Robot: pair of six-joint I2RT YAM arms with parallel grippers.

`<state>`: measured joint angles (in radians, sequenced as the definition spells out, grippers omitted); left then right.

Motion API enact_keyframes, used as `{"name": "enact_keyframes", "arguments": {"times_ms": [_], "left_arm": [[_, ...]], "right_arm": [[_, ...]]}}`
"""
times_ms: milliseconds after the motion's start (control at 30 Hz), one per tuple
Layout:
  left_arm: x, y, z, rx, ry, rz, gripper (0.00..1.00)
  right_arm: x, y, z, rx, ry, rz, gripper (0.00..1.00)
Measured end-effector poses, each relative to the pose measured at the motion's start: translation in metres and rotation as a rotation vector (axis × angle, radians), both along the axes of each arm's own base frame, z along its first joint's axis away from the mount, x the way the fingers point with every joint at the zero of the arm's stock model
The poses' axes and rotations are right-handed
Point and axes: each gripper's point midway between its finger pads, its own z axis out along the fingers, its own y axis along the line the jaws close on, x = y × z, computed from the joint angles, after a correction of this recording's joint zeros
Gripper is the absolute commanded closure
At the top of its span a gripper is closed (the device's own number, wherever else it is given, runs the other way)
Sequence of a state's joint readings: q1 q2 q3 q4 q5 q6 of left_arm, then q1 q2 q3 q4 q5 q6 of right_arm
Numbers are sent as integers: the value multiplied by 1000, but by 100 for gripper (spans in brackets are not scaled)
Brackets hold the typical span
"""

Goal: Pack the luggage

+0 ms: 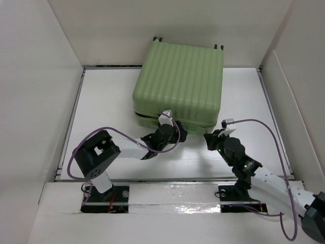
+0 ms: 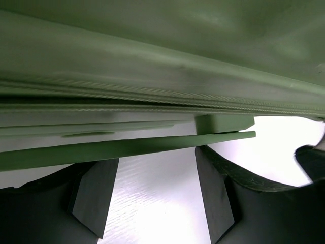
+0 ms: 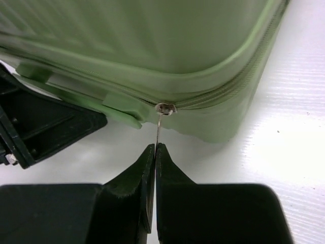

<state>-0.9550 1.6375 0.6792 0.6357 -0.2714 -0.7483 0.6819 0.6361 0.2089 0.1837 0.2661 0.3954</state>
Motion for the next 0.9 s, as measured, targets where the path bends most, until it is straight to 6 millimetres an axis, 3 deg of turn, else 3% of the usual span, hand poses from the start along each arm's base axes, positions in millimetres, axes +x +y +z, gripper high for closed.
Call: {"name": "enact_keyframes", "arguments": {"times_ms": [200, 367, 533, 633, 800, 900], "left_arm": [[-3, -12, -3, 3, 11, -26, 43], [-4, -16, -5, 8, 13, -34, 44], [0, 7, -10, 52, 17, 17, 41], [-1, 57, 16, 22, -22, 104, 42], [-3, 146, 97, -140, -185, 331, 51], [17, 217, 124, -205, -260, 551, 58]], "right_arm": [[2, 35, -1, -97, 28, 13, 100], [15, 81, -1, -118, 42, 46, 100], [27, 100, -6, -74, 32, 26, 100], [22, 102, -1, -36, 20, 42, 100], [13, 94, 13, 22, -4, 58, 100], [10, 91, 17, 36, -11, 66, 100]]}}
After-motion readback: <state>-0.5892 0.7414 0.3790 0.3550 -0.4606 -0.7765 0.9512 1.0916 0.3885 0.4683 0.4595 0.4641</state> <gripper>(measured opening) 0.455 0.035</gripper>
